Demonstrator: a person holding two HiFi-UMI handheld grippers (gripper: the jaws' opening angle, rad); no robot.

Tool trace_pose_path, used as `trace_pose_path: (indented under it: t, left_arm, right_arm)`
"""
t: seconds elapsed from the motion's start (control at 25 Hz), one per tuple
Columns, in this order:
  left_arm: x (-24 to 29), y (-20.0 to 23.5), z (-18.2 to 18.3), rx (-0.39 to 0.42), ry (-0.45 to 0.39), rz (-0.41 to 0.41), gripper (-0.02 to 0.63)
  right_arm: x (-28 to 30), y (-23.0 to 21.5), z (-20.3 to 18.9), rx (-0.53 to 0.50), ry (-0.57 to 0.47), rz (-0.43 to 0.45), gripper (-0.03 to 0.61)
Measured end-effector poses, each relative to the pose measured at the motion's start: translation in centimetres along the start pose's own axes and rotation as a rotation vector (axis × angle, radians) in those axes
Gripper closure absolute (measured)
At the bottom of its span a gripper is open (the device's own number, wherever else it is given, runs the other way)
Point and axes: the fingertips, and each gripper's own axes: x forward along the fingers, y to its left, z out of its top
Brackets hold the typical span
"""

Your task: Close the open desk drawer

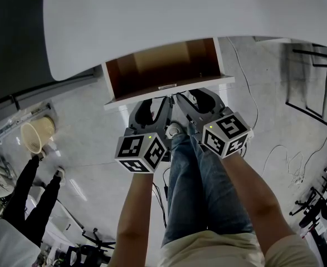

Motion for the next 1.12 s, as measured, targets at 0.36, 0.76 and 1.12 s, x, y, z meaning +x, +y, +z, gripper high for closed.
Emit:
trace_pose_path:
  t: [0.36,0.76,1.12]
  left_arm:
    - [1.1,0.5,0.7,-0.003,0.001,0.000,0.389]
    - [2.1,0.7,1.3,-0.003,-0.003,0.002,0.388]
    - [2.6,1.1,2.1,-0.011,-0.006,0.010,0.390]
  right_arm:
    - [1.0,-0.7,0.7,-0.002,0.003,-0.003,0.417]
    - [1.7,-1.4,1.2,-0.004,0.001,-0.007,0.417]
    - [2.4,-1.6,1.9,-0.009,0.009,0.002,0.419]
